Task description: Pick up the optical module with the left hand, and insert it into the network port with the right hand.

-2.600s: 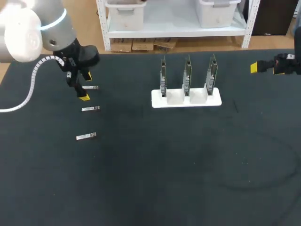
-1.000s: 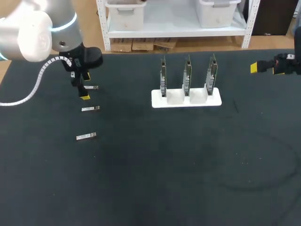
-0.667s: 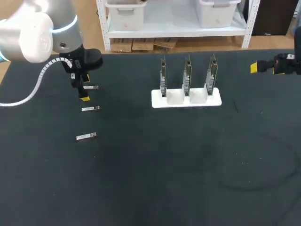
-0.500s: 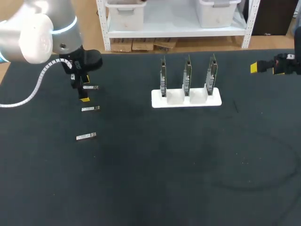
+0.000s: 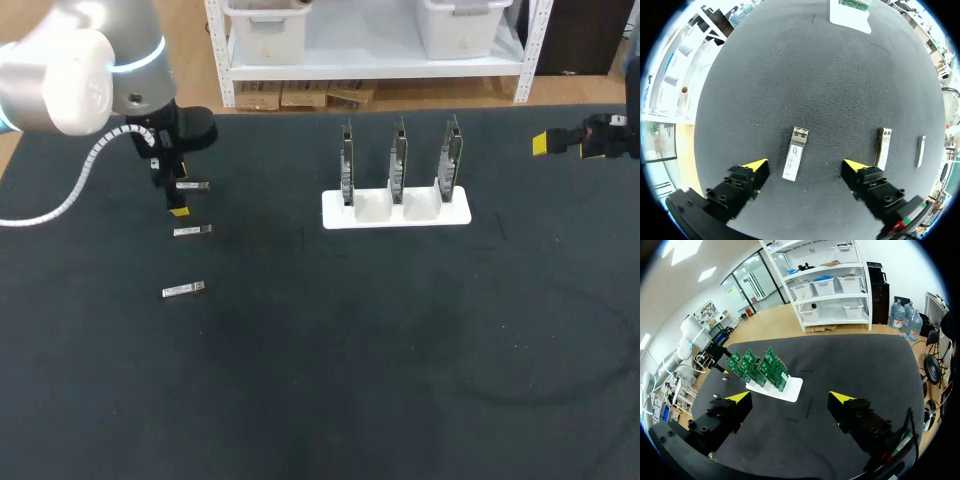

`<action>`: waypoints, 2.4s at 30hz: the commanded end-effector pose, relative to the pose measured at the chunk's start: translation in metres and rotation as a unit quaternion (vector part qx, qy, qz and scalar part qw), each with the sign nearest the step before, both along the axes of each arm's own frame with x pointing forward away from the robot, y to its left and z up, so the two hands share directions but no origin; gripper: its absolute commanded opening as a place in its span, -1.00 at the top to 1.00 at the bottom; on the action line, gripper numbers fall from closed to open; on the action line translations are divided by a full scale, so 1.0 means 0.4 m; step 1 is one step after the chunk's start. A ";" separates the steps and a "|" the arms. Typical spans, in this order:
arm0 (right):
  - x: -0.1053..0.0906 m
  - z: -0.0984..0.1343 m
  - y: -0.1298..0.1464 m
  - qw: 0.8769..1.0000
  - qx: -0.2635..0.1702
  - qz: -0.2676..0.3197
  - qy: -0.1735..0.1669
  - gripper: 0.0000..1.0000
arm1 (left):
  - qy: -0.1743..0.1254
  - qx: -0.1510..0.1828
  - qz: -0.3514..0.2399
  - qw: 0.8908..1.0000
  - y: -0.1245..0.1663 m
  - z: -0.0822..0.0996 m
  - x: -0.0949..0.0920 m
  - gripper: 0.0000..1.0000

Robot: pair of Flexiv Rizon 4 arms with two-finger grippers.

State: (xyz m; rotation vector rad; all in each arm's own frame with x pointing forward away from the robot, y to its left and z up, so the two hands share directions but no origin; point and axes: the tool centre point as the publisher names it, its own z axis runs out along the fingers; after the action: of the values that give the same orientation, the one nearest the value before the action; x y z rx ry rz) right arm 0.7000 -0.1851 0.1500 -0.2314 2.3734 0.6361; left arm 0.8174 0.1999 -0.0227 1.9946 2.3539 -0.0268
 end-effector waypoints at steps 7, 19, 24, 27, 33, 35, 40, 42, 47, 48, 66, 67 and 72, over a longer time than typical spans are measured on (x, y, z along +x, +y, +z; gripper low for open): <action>0.000 0.000 0.000 1.000 0.000 0.000 0.000 -1.00 | 0.009 0.002 0.018 1.000 0.007 -0.013 0.008 1.00; 0.000 0.000 0.000 1.000 0.000 0.000 0.000 -1.00 | 0.003 -0.022 0.053 0.998 0.024 0.007 -0.001 1.00; 0.000 0.000 0.000 1.000 0.000 0.000 0.000 -1.00 | -0.013 -0.043 0.069 0.997 0.024 0.039 -0.004 1.00; 0.000 0.000 0.000 1.000 0.000 0.000 0.000 -1.00 | -0.032 -0.060 0.081 0.994 0.024 0.076 -0.003 1.00; 0.000 0.000 0.000 1.000 0.000 0.000 0.000 -1.00 | -0.071 -0.105 0.116 0.985 0.025 0.165 -0.001 1.00; 0.000 0.000 0.000 1.000 0.000 0.000 0.000 -1.00 | -0.086 -0.130 0.127 0.980 0.025 0.202 -0.002 1.00; 0.000 0.000 0.000 1.000 0.000 0.000 0.000 -1.00 | -0.115 -0.187 0.146 0.965 0.015 0.282 -0.008 1.00; 0.000 0.000 0.000 1.000 0.000 0.000 0.000 -1.00 | -0.127 -0.197 0.148 0.961 0.008 0.310 -0.013 1.00; 0.000 0.000 0.000 1.000 0.000 0.000 0.000 -1.00 | -0.147 -0.195 0.155 0.957 -0.003 0.347 -0.024 1.00; 0.000 0.000 0.000 1.000 0.000 0.000 0.000 -1.00 | -0.147 -0.195 0.155 0.957 -0.003 0.347 -0.024 1.00; 0.000 0.000 0.000 1.000 0.000 0.000 0.000 -1.00 | -0.160 -0.231 0.148 0.948 -0.044 0.375 -0.024 1.00; 0.000 0.000 0.000 1.000 0.000 0.000 0.000 -1.00 | -0.161 -0.237 0.145 0.947 -0.058 0.381 -0.021 1.00; 0.000 0.000 0.000 1.000 0.000 0.000 0.000 -1.00 | -0.163 -0.282 0.116 0.939 -0.124 0.412 -0.007 1.00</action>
State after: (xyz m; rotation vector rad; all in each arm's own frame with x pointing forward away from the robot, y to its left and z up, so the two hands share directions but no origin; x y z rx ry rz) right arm 0.7000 -0.1851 0.1500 -0.2314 2.3734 0.6361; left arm 0.8115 0.1537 0.1436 1.3341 2.0907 -0.2616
